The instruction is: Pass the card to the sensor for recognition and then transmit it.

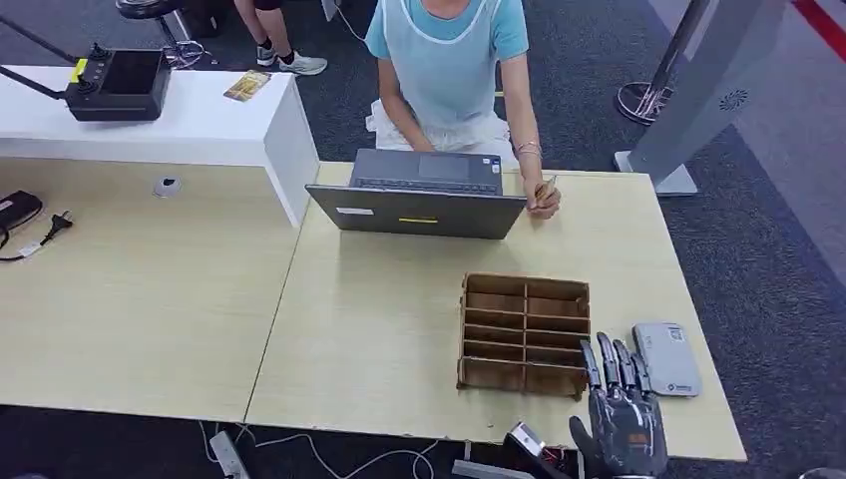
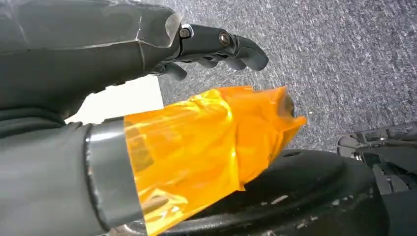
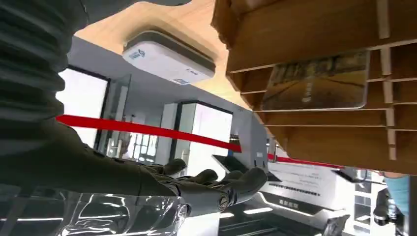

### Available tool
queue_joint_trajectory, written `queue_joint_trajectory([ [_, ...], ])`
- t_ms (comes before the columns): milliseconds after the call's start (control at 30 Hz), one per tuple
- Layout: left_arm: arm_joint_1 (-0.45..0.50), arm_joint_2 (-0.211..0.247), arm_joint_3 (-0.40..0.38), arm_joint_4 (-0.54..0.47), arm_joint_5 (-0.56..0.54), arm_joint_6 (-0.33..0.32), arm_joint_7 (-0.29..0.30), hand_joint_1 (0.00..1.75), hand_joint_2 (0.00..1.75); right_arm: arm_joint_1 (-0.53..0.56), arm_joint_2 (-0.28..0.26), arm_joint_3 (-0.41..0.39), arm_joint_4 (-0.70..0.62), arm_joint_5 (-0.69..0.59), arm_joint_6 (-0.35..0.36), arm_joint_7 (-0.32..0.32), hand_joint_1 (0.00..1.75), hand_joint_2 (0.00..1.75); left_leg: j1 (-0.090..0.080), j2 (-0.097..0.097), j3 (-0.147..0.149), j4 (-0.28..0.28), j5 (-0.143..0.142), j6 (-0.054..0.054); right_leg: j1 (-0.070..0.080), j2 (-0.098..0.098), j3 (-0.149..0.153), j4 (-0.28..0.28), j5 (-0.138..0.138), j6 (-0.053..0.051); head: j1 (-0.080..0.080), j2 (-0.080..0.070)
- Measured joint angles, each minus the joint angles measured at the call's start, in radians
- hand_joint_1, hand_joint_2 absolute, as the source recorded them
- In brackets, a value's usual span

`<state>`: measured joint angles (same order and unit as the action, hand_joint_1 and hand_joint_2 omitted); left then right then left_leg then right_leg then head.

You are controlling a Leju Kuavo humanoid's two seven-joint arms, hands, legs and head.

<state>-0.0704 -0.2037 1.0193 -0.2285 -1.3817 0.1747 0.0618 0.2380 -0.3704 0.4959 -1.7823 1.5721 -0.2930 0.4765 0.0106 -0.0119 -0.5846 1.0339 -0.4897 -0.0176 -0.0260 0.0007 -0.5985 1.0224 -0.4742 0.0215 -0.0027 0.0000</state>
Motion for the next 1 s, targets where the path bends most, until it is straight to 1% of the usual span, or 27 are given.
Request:
queue_joint_trajectory([
  [167, -0.001, 0.000, -0.002, 0.000, -0.003, -0.001, -0.004, 0.00, 0.00, -0.031, 0.000, 0.012, 0.019, 0.000, 0.000, -0.019, 0.00, 1.75, 0.000, 0.000, 0.000, 0.000, 0.000, 0.000, 0.000, 0.000, 0.000, 0.000, 0.000, 0.000, 0.000, 0.000],
  [433, -0.001, 0.000, -0.004, 0.000, -0.002, -0.006, -0.008, 0.00, 0.00, -0.062, 0.005, 0.016, 0.038, -0.017, 0.005, -0.068, 0.00, 1.75, 0.000, 0.000, 0.000, 0.000, 0.000, 0.000, 0.000, 0.000, 0.000, 0.000, 0.000, 0.000, 0.000, 0.000],
  [1000, -0.001, -0.002, -0.004, 0.000, -0.001, -0.008, -0.009, 0.00, 0.00, -0.094, 0.039, 0.012, 0.098, -0.045, 0.024, -0.107, 0.00, 1.75, 0.000, 0.000, 0.000, 0.000, 0.000, 0.000, 0.000, 0.000, 0.000, 0.000, 0.000, 0.000, 0.000, 0.000],
])
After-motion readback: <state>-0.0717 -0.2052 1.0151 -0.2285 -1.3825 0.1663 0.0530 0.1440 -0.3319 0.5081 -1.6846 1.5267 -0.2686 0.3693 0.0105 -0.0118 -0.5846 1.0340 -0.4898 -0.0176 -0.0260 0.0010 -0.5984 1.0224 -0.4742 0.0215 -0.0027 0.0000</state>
